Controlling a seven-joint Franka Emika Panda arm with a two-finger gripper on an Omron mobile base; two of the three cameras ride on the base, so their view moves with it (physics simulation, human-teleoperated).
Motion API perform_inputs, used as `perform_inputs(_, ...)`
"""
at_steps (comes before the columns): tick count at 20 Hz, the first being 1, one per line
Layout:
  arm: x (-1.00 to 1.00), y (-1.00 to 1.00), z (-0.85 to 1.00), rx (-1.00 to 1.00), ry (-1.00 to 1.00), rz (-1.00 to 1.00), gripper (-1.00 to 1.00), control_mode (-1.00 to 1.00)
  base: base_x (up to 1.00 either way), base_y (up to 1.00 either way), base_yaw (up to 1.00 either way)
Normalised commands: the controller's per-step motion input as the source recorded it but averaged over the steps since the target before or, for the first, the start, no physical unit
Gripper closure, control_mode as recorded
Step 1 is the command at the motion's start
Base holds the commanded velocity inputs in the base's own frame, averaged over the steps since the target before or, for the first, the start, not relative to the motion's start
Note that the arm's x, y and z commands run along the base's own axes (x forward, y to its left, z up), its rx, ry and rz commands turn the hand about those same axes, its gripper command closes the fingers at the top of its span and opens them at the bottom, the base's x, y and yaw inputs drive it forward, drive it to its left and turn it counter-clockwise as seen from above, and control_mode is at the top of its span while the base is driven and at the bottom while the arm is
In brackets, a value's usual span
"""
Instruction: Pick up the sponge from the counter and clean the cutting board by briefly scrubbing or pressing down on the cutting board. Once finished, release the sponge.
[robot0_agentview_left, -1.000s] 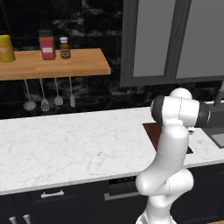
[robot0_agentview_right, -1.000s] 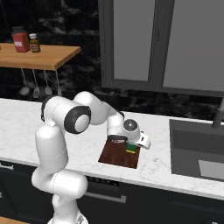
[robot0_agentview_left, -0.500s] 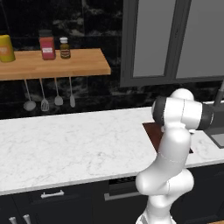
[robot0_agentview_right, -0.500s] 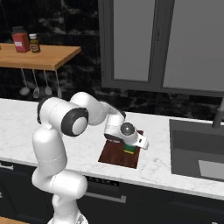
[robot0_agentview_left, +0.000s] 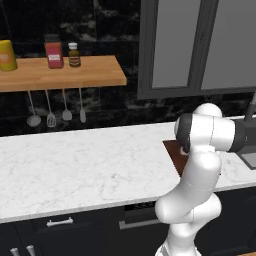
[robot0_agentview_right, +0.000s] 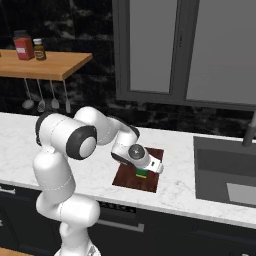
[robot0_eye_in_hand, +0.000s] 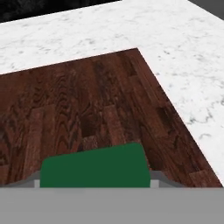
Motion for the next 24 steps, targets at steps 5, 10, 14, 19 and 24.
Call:
perform_inputs(5,0.01,0.22,-0.55,0.0,0.0,0.0,1.0,-1.0,0.0,0.0,0.0)
perform_inputs(10,-0.15,0.25,-0.04,0.0,-0.04,-0.02,1.0,-1.0,0.0,0.0,0.0)
perform_inputs(14,-0.2,0.4,0.18,0.0,0.0,-0.01,1.0,-1.0,0.0,0.0,0.0)
perform_inputs(19,0.02,0.12,0.09,0.0,0.0,-0.04,1.0,-1.0,0.0,0.0,0.0)
perform_inputs(24,0.12,0.0,-0.15,0.0,0.0,-0.05,1.0,-1.0,0.0,0.0,0.0)
